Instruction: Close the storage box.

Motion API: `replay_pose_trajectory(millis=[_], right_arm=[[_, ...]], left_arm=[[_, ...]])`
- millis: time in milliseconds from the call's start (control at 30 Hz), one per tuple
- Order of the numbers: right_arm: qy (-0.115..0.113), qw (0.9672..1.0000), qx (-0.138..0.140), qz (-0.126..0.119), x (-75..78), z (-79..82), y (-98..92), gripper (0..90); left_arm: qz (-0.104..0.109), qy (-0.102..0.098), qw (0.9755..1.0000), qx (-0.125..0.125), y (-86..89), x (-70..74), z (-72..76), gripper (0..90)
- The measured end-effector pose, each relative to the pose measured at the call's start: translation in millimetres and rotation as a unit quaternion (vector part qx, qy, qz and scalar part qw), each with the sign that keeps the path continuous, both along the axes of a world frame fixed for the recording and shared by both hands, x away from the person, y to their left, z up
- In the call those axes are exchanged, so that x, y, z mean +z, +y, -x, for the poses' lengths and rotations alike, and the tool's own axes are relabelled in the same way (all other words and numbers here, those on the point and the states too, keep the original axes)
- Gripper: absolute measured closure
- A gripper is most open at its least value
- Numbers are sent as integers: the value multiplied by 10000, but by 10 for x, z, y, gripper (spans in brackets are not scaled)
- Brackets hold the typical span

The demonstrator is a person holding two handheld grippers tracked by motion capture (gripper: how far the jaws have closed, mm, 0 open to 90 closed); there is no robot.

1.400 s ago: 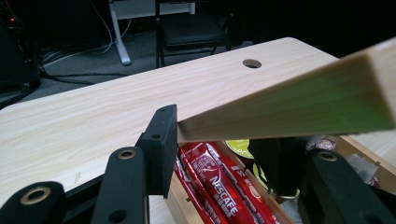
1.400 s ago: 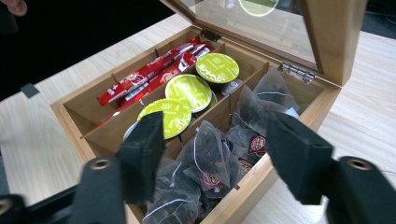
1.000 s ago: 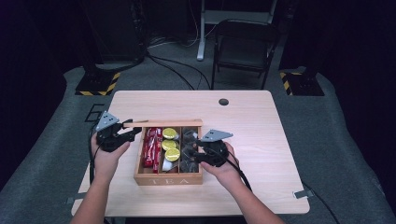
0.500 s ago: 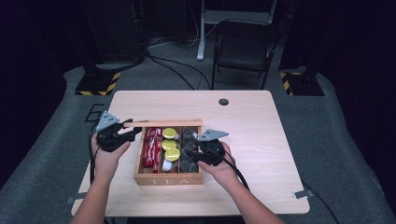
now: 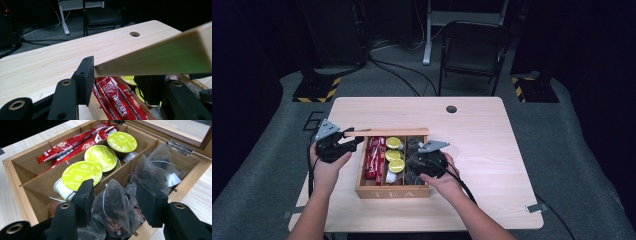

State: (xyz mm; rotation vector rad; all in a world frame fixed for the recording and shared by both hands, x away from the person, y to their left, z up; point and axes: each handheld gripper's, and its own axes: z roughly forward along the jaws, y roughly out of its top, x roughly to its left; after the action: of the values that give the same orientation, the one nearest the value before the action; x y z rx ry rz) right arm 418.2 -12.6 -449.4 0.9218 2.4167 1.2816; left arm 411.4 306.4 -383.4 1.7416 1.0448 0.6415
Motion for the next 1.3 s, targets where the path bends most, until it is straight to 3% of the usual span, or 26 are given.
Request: replay_pose_trajectory(millis=[333, 500, 567, 733, 867, 1133, 1300], right_arm=[[93, 9999, 9, 77, -109, -58, 56, 492], [149, 9996, 31, 228, -210, -41, 98, 525], [202, 9990, 210, 337, -241, -43, 106, 554], [100, 9986, 264, 456, -265, -22, 145, 587], [158, 9984, 303, 457, -264, -23, 151, 634], [60, 9989, 268, 381, -245, -17, 137, 696], [94, 9998, 193, 63, -146, 0, 75, 714]], left_arm=[[54, -7, 10000, 32, -2, 4, -11, 505], [66, -38, 10000, 39, 0, 7, -25, 505], [58, -38, 10000, 46, -1, 10, -27, 505], [52, -35, 10000, 51, -2, 12, -27, 505], [62, -42, 10000, 60, -7, 10, -25, 505], [58, -36, 10000, 48, -4, 11, -25, 505], [55, -45, 10000, 48, -4, 8, -24, 505]])
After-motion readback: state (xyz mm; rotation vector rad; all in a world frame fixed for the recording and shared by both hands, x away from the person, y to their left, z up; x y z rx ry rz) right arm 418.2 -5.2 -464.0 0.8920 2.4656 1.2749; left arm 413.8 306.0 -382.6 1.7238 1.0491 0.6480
